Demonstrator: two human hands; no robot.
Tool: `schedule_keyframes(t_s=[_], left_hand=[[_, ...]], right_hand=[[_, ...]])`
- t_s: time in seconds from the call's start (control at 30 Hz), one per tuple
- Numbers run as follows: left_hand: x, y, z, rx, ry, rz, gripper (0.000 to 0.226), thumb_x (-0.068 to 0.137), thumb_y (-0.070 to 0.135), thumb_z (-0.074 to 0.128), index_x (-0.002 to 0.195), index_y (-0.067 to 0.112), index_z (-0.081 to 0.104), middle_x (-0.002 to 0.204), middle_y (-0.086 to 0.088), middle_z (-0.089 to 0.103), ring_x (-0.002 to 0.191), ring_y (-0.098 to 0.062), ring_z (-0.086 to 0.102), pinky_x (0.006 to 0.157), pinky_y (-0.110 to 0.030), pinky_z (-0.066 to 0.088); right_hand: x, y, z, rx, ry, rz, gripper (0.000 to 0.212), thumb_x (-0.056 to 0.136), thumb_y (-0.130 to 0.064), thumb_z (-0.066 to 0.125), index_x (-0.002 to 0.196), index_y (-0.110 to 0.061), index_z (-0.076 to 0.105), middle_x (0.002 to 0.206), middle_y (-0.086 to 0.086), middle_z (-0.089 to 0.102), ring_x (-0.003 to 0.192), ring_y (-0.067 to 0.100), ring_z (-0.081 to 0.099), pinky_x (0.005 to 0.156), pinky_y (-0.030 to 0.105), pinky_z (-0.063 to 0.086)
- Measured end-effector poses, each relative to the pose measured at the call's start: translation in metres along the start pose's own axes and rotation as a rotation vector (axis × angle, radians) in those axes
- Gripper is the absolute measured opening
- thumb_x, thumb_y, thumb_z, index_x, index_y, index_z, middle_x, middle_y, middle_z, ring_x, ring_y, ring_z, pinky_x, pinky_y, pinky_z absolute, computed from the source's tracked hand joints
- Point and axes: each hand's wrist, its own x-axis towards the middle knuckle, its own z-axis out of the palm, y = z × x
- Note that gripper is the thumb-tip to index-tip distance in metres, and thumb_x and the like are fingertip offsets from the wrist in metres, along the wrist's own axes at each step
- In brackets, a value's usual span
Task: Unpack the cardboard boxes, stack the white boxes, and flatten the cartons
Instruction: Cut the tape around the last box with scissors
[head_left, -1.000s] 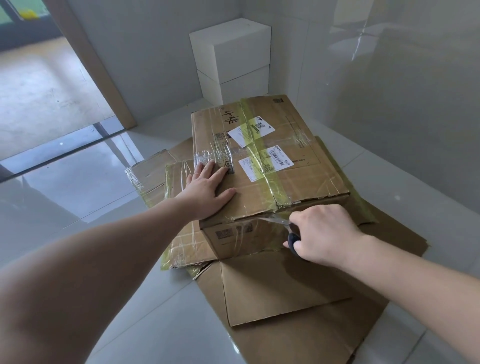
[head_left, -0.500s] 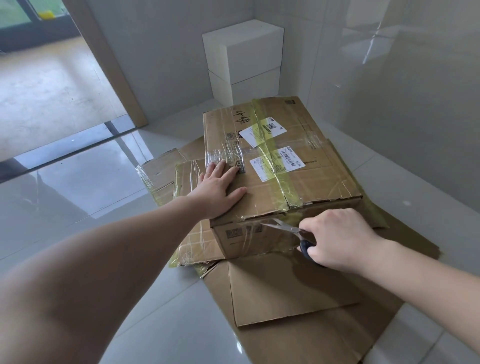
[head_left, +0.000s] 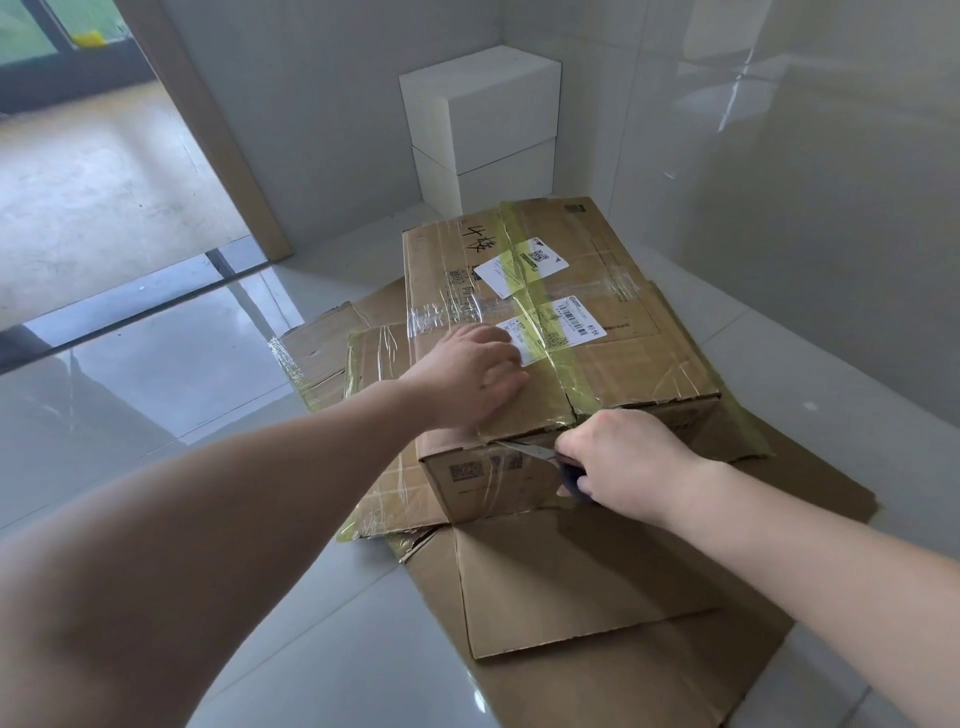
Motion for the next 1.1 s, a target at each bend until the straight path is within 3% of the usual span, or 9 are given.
schedule_keyframes(t_s=[0.07,0.17,0.27,0.33,0.5,0.67,0.87,1.0,1.1], left_hand=[[0.004,0.02,-0.005,-0.071,-0.02,0.139,0.028,0.091,0.036,0.054,0.108,0.018,0.068,0.118,0.0,0.061,0.113,-0.016,0.052,0.103,-0.039,0.039],[0.01,0.05,-0.01,-0.079,-0.123,0.307,0.028,0.087,0.037,0.059,0.101,0.015,0.07,0.1,0.002,0.066,0.095,-0.015,0.058,0.089,-0.034,0.047],[0.019,0.078,-0.006,-0.035,-0.321,0.325,0.033,0.087,0.048,0.056,0.1,0.018,0.064,0.086,0.007,0.064,0.079,-0.013,0.058,0.073,-0.03,0.05],[0.026,0.092,-0.001,-0.005,-0.342,0.325,0.03,0.092,0.043,0.054,0.1,0.015,0.062,0.081,0.002,0.064,0.071,-0.016,0.057,0.068,-0.032,0.049],[0.045,0.11,0.0,-0.029,-0.297,0.282,0.031,0.095,0.037,0.052,0.106,0.012,0.067,0.09,-0.004,0.067,0.081,-0.022,0.059,0.075,-0.039,0.049],[0.061,0.131,0.007,0.064,-0.261,0.259,0.035,0.095,0.043,0.046,0.104,0.016,0.066,0.093,-0.001,0.066,0.084,-0.021,0.059,0.077,-0.039,0.05],[0.085,0.178,0.029,0.079,-0.188,0.29,0.03,0.096,0.04,0.047,0.106,0.018,0.064,0.096,-0.001,0.065,0.088,-0.022,0.058,0.075,-0.037,0.049],[0.114,0.217,0.046,0.179,-0.116,0.271,0.045,0.092,0.05,0.046,0.121,0.017,0.052,0.115,-0.006,0.057,0.108,-0.027,0.053,0.087,-0.038,0.045],[0.132,0.238,0.057,0.182,-0.068,0.31,0.048,0.093,0.04,0.048,0.136,0.02,0.041,0.131,-0.005,0.049,0.12,-0.026,0.046,0.095,-0.037,0.04]], right_hand=[[-0.005,0.008,-0.003,0.031,-0.021,0.025,0.011,0.082,-0.022,0.062,0.075,-0.021,0.053,0.082,0.002,0.061,0.083,0.027,0.06,0.061,0.029,0.041],[-0.016,0.026,-0.01,0.006,-0.004,0.039,0.012,0.081,-0.023,0.062,0.074,-0.023,0.052,0.079,0.001,0.06,0.081,0.026,0.061,0.058,0.029,0.037],[-0.03,0.047,-0.018,-0.046,0.062,0.037,0.011,0.083,-0.033,0.062,0.084,-0.023,0.06,0.083,0.002,0.064,0.08,0.026,0.062,0.057,0.027,0.034],[-0.04,0.059,-0.023,-0.047,0.102,0.063,0.016,0.082,-0.037,0.062,0.09,-0.023,0.063,0.084,0.003,0.064,0.079,0.026,0.062,0.056,0.027,0.036],[-0.062,0.077,-0.031,0.107,0.103,0.137,0.021,0.081,-0.035,0.065,0.098,-0.023,0.061,0.087,0.004,0.064,0.082,0.027,0.061,0.066,0.034,0.05],[-0.087,0.094,-0.028,0.066,0.186,0.146,0.028,0.092,-0.026,0.052,0.119,-0.02,0.055,0.093,0.007,0.059,0.089,0.03,0.058,0.071,0.034,0.044],[-0.119,0.12,-0.027,-0.196,0.221,0.211,0.013,0.091,-0.02,0.046,0.095,-0.018,0.059,0.087,0.006,0.057,0.084,0.028,0.058,0.06,0.03,0.033],[-0.148,0.16,-0.019,-0.176,0.129,0.363,0.01,0.083,-0.016,0.053,0.088,-0.013,0.062,0.089,0.011,0.061,0.086,0.032,0.059,0.06,0.029,0.031],[-0.173,0.194,-0.008,-0.093,0.04,0.544,0.014,0.08,-0.015,0.056,0.089,-0.012,0.066,0.089,0.014,0.063,0.084,0.034,0.062,0.058,0.028,0.036]])
